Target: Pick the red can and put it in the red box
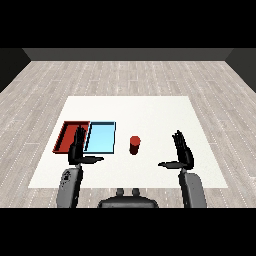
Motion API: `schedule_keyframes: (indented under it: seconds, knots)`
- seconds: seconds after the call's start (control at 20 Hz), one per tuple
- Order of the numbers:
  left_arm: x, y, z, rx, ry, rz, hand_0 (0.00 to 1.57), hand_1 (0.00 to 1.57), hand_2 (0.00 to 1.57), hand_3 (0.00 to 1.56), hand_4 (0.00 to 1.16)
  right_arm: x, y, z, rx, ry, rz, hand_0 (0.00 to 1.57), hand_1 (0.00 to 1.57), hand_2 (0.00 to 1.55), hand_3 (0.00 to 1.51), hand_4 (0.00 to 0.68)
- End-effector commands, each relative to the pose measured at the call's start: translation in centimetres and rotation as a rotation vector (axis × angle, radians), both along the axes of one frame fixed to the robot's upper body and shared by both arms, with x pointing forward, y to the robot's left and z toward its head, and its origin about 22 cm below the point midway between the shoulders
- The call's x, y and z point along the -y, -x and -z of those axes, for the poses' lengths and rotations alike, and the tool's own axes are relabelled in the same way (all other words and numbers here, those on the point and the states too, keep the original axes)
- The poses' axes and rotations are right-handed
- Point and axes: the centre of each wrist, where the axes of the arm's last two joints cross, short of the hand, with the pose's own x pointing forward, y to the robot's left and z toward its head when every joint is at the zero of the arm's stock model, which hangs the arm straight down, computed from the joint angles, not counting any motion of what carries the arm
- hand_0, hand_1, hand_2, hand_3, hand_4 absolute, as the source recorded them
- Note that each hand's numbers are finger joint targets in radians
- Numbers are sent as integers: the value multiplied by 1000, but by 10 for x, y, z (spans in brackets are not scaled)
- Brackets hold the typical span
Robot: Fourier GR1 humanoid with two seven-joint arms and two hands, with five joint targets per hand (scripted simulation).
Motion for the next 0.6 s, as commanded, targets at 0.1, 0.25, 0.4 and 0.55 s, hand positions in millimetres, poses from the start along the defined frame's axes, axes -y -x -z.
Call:
schedule_keyframes:
  seconds: [0.1, 0.25, 0.4, 0.55]
  knots:
    - [-2, 4, -9, 8, -2, -33, 0, 0, 0, 0, 0, 7, -9, -12, -20, -37, -22, 0, 0, 0, 0, 0]
    - [8, 13, 15, 13, 0, -29, 0, 0, 0, 0, 0, -26, -36, -16, -33, -59, -55, 0, 0, 0, 0, 0]
    - [-5, -1, -3, 8, 0, -27, 0, 0, 0, 0, 0, -36, -32, 0, -56, -54, -42, 0, 0, 0, 0, 0]
    - [5, -2, 14, -7, -11, -20, 0, 0, 0, 0, 0, -25, -43, 8, -76, -96, -68, 0, 0, 0, 0, 0]
